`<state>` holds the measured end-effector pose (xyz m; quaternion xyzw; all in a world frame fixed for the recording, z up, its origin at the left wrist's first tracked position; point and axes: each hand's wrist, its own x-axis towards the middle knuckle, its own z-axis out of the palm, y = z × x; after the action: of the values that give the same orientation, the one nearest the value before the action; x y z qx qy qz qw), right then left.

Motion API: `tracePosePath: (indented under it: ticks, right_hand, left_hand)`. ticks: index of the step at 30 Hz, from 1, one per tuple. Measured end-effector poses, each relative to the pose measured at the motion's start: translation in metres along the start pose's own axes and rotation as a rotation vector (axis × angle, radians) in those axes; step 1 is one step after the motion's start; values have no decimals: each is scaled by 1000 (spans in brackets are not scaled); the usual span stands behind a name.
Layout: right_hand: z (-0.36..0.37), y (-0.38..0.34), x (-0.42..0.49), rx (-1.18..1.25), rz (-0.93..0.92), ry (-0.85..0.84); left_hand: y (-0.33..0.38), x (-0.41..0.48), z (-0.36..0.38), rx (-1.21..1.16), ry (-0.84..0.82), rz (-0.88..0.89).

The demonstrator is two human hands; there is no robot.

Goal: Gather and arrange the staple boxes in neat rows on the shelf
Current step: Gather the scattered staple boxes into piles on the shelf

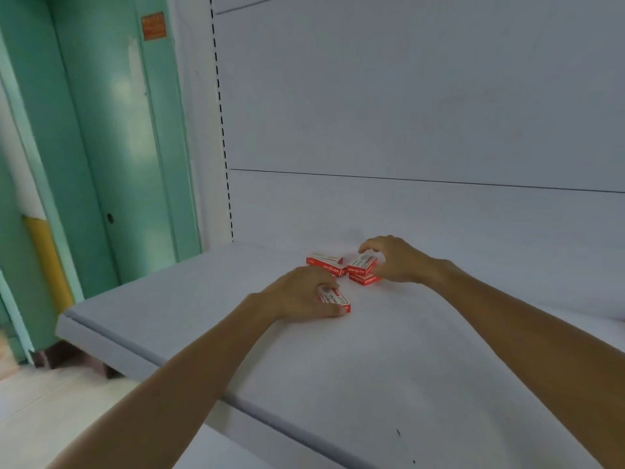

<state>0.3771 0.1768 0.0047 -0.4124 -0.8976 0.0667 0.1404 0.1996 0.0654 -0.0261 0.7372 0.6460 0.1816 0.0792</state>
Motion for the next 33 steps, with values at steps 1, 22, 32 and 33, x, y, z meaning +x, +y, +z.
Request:
tracePosePath:
  ticks: [1,22,32,33]
  right_hand:
    - [2,-1,3,-7,5,-28]
    - [20,-51,-18,8,371,61]
    - [-9,-36,-152,-34,661,238]
    - [-14,-34,-167,-34,684,268]
  left_hand:
    - [-3,2,-1,23,21,-15]
    - [-50,-6,-27,-132,-115,236]
    - [18,-17,3,-255,-59,478]
    - [29,-18,6,-256,-65,501]
